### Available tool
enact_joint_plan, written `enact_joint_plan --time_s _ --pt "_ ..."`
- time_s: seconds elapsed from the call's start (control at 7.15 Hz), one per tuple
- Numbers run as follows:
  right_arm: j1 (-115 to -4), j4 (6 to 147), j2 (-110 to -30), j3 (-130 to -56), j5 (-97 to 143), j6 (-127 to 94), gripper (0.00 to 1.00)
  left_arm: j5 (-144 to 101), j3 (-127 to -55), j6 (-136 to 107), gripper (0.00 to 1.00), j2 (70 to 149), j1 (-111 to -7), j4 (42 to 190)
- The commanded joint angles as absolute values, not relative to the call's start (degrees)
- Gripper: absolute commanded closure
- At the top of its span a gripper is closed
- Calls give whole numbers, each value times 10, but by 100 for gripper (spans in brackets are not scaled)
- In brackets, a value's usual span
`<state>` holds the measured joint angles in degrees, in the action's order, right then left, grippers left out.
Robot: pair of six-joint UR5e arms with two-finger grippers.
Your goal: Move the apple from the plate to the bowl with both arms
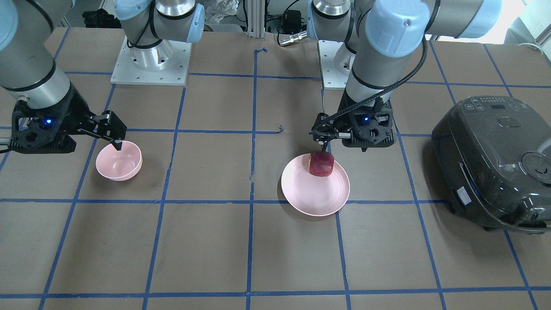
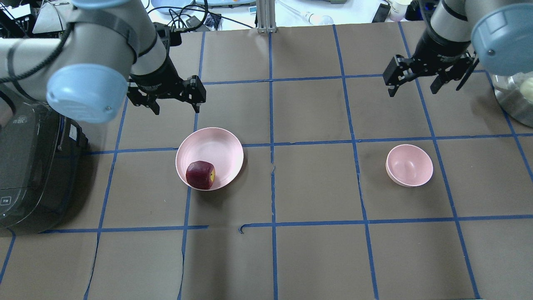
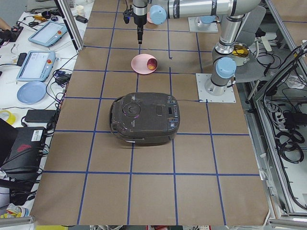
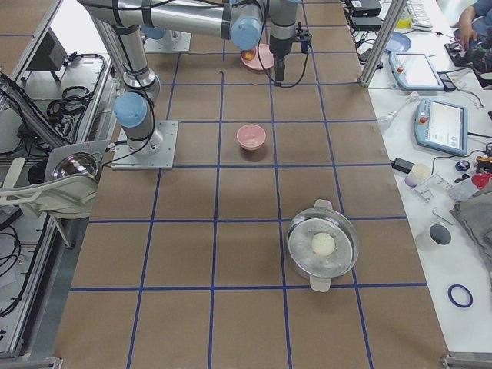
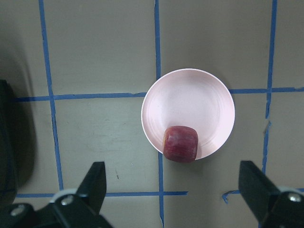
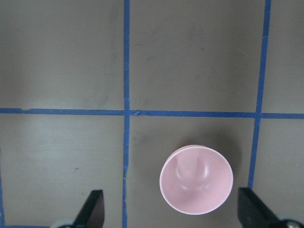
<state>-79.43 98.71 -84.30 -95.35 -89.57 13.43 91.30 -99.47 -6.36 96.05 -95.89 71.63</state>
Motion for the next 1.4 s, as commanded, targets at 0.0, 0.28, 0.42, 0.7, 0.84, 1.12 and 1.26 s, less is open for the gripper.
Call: enact_joint_plan --time_s 0.0,0.28,0.42,0.7,0.84,1.12,1.26 --pt "-710 1059 -819 -1044 -896 199 0 916 -1096 -57 4 966 -975 622" --pt "-693 1104 -799 -1090 -897 272 0 917 -1129 -44 4 973 -975 587" --pt "-693 1107 -782 -1099 -899 272 0 921 -1135 -44 5 989 -975 580" --pt "-690 1124 -751 -1100 -904 271 0 930 -1157 -45 5 1017 -975 541" --pt "-683 1128 -742 -1100 -904 271 0 939 -1166 -45 5 1030 -975 511" --pt "-679 1144 -730 -1122 -902 272 16 939 -1169 -45 5 1054 -975 498" --pt "-679 1150 -729 -1123 -904 272 56 935 -1170 -47 5 1063 -975 497"
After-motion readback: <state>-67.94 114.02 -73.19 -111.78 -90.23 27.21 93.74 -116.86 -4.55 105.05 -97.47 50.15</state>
